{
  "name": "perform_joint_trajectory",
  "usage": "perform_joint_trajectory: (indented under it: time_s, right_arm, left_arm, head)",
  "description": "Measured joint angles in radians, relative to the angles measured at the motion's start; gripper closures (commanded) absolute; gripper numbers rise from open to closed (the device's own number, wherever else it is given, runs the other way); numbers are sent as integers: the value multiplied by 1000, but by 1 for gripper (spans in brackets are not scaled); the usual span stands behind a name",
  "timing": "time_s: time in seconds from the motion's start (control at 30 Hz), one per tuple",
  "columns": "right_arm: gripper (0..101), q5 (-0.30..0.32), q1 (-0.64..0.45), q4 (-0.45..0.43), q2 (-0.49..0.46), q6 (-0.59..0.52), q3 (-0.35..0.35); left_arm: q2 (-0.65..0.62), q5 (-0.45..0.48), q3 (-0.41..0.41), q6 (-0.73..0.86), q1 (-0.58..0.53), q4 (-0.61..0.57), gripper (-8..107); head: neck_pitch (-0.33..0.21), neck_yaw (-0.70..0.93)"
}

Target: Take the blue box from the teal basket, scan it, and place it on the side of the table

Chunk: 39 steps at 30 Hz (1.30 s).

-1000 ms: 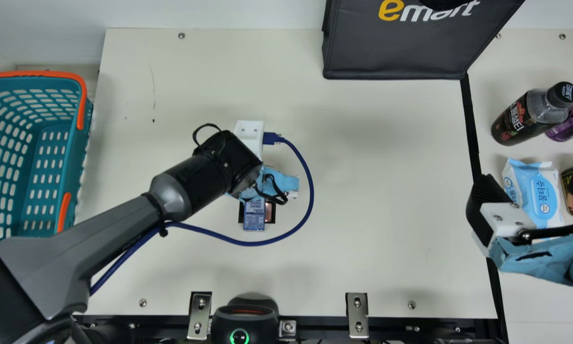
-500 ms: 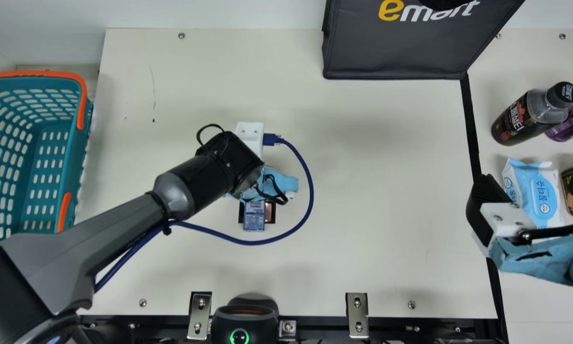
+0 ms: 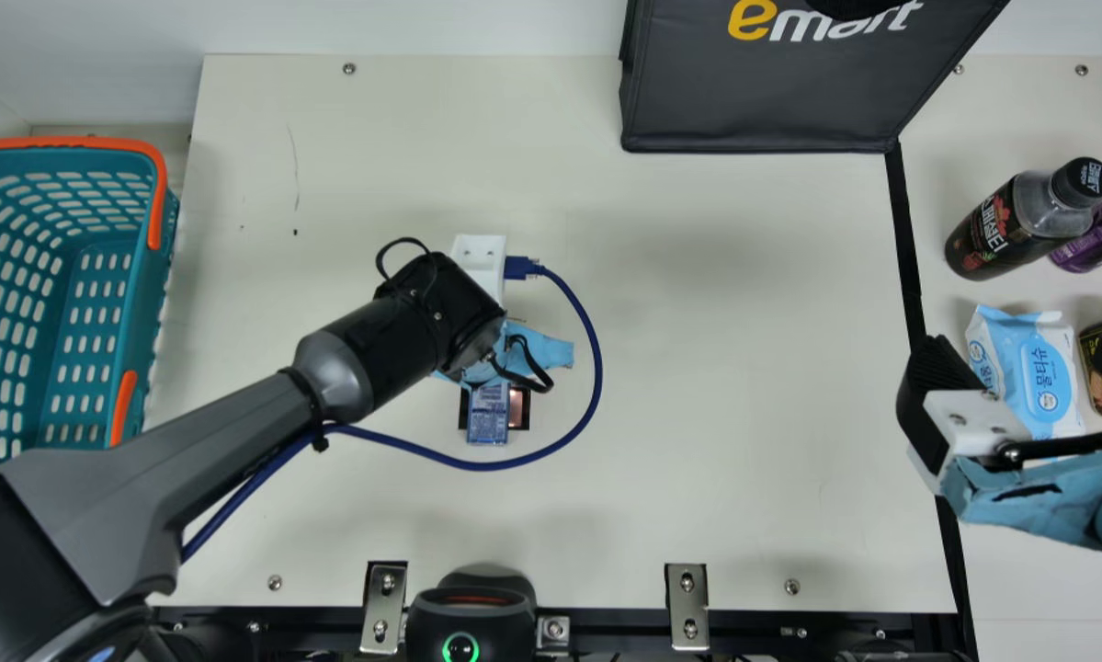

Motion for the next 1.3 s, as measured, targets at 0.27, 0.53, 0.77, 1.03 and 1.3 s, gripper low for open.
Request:
perform_joint_trajectory:
  time_s: [0.27, 0.53, 0.77, 1.03, 1.3]
  right_arm:
    - [6, 0, 0, 0, 0, 0, 0]
    - [6, 0, 0, 0, 0, 0, 0]
    - [6, 0, 0, 0, 0, 0, 0]
    - [6, 0, 0, 0, 0, 0, 0]
    - [6, 0, 0, 0, 0, 0, 0]
  left_arm:
    - [-19, 2, 2, -9, 0, 5, 107]
    - [-39, 17, -4, -15, -2, 16, 107]
    - [-49, 25, -12, -14, -2, 18, 107]
    - [-64, 18, -11, -4, 5, 0, 107]
    - [-132, -49, 41, 89, 51, -99, 107]
  head:
    - [0, -2]
    - [0, -2]
    - [0, -2]
    - [0, -2]
    - [0, -2]
